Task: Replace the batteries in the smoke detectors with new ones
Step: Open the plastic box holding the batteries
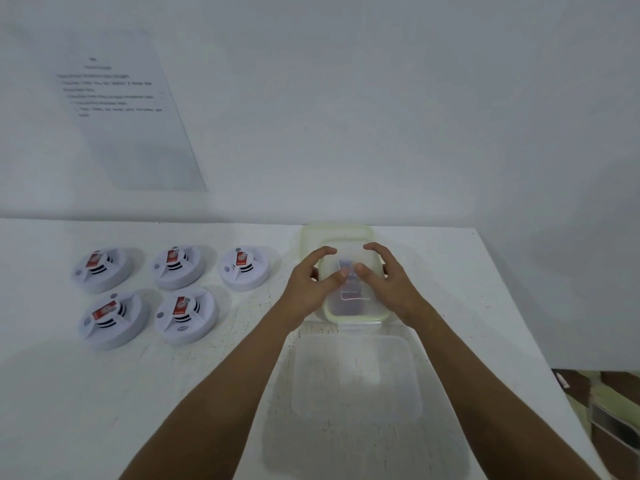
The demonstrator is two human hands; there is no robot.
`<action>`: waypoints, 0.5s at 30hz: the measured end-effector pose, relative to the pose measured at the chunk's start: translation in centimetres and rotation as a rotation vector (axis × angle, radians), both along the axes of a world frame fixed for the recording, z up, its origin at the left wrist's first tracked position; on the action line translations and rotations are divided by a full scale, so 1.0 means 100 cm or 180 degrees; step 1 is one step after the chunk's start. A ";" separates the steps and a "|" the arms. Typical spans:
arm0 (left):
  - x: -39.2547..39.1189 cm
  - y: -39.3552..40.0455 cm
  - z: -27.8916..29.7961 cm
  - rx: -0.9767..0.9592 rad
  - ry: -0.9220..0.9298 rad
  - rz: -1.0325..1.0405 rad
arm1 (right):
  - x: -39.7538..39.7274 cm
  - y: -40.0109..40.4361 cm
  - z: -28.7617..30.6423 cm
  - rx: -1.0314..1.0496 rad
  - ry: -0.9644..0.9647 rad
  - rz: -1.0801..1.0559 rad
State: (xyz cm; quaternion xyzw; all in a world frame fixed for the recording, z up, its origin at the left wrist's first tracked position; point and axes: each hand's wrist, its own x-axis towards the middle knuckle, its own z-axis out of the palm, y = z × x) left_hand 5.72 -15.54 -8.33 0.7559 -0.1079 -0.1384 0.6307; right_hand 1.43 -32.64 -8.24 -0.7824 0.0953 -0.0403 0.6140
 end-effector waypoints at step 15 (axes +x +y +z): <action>0.013 0.009 -0.017 -0.0393 0.0226 0.0142 | 0.007 0.003 0.000 -0.0134 -0.0092 -0.0016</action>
